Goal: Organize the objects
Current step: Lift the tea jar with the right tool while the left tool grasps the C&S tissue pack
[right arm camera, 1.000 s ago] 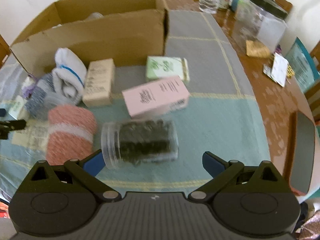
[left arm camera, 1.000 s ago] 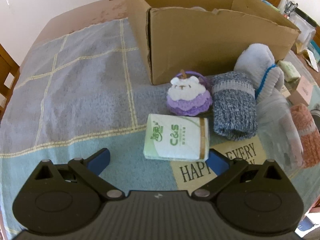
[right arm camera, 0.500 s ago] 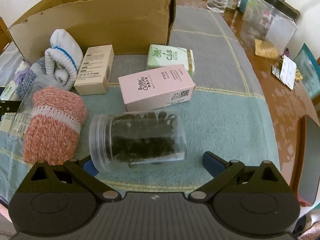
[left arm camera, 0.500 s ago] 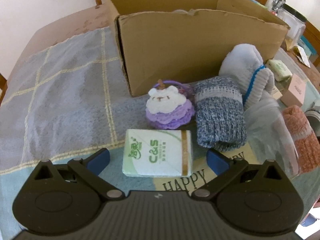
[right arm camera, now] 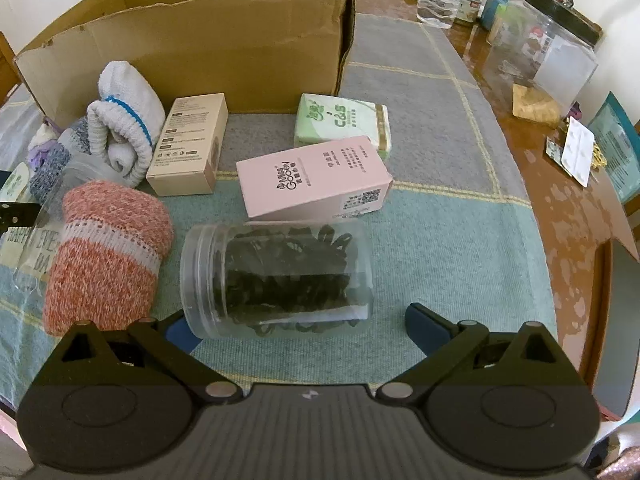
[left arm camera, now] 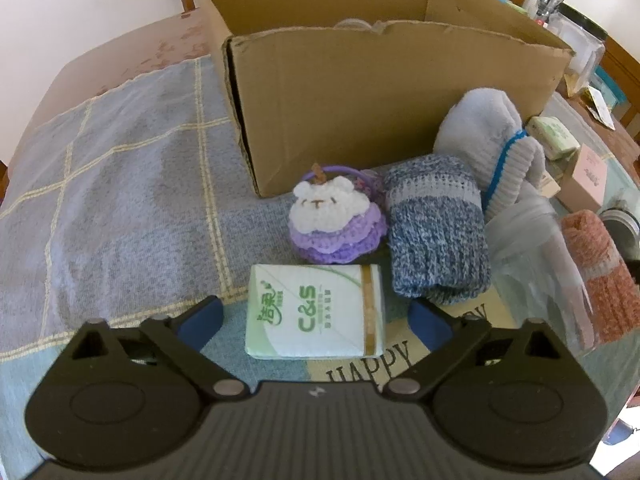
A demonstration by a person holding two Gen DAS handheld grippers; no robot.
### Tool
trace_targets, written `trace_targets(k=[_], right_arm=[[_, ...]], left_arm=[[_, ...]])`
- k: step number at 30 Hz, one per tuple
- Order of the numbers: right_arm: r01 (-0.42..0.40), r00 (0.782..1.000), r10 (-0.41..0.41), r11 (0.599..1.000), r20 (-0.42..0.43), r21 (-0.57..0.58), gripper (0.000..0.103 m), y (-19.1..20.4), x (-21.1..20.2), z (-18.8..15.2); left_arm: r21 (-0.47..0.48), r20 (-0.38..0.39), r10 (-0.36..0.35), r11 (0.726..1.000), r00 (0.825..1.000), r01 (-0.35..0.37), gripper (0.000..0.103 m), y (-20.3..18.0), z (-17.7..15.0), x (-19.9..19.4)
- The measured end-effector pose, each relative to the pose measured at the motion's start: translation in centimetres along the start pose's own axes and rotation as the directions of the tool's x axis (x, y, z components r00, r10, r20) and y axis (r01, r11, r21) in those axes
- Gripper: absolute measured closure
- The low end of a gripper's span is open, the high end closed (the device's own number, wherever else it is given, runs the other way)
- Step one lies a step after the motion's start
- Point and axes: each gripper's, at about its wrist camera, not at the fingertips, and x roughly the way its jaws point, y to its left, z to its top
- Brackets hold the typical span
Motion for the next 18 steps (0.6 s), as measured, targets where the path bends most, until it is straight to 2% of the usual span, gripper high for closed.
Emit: trace_targets(k=[4, 10, 11, 18], right_arm=[[-0.022, 0.999, 0.022, 1.000, 0.024, 0.008, 0.000, 0.1, -0.6, 0.7], [-0.036, 0.999, 0.035, 0.999, 0.016, 0.030, 0.000, 0.2, -0.3, 1.5], [-0.033, 0.999, 0.032, 0.999, 0.011, 0.027, 0.003, 0.3, -0.2, 1.7], [-0.032, 0.999, 0.032, 0.999, -0.015, 0.016, 0.020, 0.6, -0.7, 1.9]], left_arm=[[0.007, 0.006, -0.002, 1.000, 1.000, 0.002, 0.014, 0.1, 0.2, 0.1], [0.013, 0.011, -0.008, 1.000, 1.000, 0.007, 0.022, -0.2, 0.7, 0.4], [0.014, 0.010, -0.007, 1.000, 1.000, 0.007, 0.023, -2.0, 0.2, -0.8], [0.023, 0.008, -0.013, 1.000, 1.000, 0.012, 0.037, -2.2, -0.2, -1.7]])
